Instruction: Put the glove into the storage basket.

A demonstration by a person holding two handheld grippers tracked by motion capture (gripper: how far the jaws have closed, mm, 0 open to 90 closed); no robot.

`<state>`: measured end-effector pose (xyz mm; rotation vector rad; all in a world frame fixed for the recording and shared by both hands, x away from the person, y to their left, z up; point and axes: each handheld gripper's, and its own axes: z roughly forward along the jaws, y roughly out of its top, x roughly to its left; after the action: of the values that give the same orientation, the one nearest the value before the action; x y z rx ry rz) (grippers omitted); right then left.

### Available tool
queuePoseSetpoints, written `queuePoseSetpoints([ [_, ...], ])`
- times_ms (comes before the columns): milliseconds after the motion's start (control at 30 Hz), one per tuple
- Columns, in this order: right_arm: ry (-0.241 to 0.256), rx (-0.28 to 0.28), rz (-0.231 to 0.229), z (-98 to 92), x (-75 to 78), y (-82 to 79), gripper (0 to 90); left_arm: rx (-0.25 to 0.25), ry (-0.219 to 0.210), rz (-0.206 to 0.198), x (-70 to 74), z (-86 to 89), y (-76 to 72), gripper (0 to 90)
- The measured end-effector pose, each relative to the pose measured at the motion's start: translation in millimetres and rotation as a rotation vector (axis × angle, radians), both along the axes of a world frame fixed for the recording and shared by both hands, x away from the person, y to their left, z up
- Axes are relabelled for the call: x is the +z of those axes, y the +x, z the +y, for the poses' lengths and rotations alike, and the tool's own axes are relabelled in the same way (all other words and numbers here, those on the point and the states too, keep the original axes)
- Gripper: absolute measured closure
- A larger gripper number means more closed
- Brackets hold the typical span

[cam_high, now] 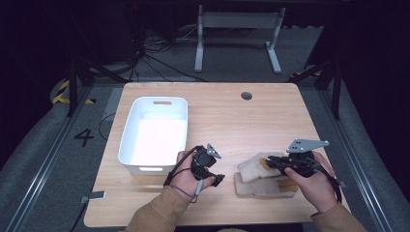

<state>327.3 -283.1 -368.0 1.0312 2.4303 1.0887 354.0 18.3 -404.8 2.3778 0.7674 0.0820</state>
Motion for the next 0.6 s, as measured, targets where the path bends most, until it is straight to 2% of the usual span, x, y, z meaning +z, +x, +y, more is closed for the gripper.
queuePoseSetpoints([
  [200, 0.016, 0.000, 0.002, 3.2, -7.7, -8.2, 81.7, -0.002, -0.001, 0.004, -0.3, -0.5, 0.0, 37.0],
  [467, 0.054, -0.008, -0.018, 4.3, -11.7, -18.1, 81.8, -0.004, 0.001, 0.002, 0.0, -0.1, -0.1, 37.0],
  [600, 0.035, -0.011, -0.015, 5.6, -17.2, -22.7, 81.7, -0.003, 0.000, 0.002, -0.2, -0.4, -0.2, 37.0],
])
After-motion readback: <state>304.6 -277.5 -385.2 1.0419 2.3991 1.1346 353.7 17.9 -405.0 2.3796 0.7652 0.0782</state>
